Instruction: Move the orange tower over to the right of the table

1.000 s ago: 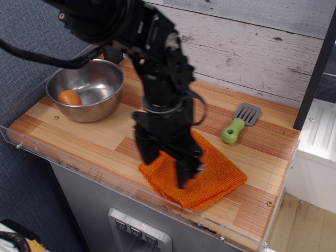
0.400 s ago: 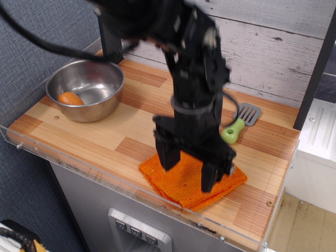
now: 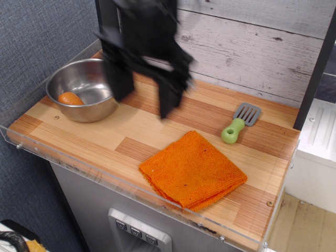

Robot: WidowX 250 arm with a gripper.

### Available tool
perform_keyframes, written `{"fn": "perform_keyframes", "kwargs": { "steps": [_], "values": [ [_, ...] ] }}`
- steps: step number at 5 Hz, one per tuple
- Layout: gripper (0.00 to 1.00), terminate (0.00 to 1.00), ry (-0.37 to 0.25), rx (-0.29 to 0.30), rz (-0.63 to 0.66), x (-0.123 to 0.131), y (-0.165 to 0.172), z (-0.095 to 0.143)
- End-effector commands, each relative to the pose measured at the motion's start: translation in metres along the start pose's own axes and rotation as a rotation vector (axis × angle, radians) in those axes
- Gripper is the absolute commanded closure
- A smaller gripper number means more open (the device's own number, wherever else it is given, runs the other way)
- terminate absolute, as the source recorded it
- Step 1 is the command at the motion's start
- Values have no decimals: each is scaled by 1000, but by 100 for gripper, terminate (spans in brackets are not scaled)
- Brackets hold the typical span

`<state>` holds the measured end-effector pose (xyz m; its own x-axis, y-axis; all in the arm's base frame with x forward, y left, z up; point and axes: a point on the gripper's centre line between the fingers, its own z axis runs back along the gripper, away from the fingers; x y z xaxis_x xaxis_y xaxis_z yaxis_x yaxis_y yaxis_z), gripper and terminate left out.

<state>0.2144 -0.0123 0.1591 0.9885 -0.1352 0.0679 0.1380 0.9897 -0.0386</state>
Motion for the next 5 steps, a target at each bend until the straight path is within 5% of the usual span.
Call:
{"fn": "perform_keyframes", "kwargs": {
  "steps": [1,4,5],
  "values": [
    [0,0,52,68,35,-4,45,-9],
    [0,0,30,88,91,-1,77,-21],
    [0,100,30,88,91,-1,77,-21]
  ]
}}
